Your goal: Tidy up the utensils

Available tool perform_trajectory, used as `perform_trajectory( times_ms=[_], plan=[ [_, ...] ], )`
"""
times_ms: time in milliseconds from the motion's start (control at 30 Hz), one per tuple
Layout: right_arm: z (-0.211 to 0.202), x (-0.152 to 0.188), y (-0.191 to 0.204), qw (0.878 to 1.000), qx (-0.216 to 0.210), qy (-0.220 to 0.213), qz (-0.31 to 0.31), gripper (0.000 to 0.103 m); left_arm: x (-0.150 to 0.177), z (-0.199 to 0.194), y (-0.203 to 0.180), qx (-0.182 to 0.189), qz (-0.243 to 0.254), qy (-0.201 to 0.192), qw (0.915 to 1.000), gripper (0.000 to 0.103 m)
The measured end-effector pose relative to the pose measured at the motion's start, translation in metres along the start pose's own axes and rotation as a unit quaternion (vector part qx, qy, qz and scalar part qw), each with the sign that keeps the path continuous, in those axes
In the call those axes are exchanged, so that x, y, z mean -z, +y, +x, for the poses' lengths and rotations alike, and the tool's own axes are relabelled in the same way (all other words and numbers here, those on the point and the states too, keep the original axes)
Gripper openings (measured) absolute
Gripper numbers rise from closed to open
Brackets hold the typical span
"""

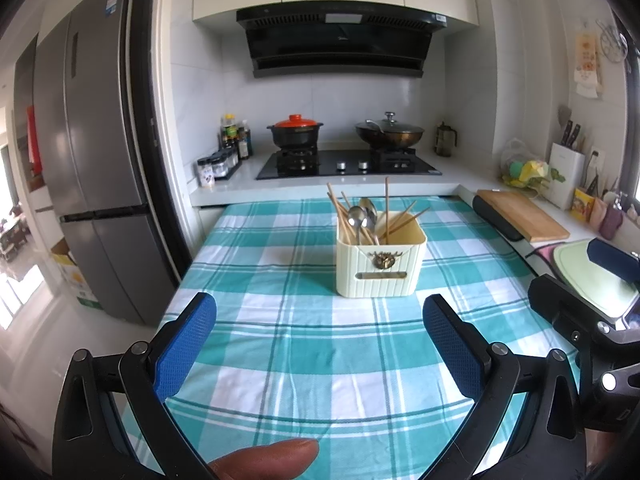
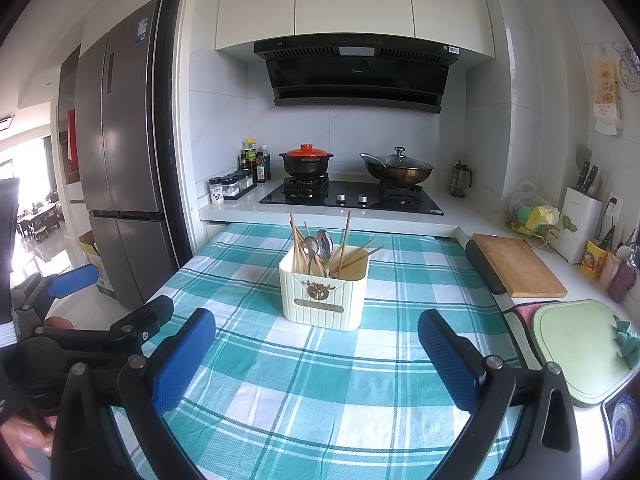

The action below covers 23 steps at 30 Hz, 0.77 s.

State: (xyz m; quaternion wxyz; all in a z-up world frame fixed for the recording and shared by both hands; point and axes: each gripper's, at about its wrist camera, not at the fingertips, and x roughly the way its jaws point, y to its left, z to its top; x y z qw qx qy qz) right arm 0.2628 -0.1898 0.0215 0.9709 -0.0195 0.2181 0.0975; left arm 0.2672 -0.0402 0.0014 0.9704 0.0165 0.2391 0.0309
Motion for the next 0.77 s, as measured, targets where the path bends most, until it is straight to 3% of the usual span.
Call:
perform_trajectory(
  times_ms=[767],
  plan=[
    [-0.002,0.0,-0.011,1.0,0.002,0.003,0.003,0.103,-0.001,-0.006,-0.004,-0.001,-0.007,-0.014,0.9999,0.103]
  ],
)
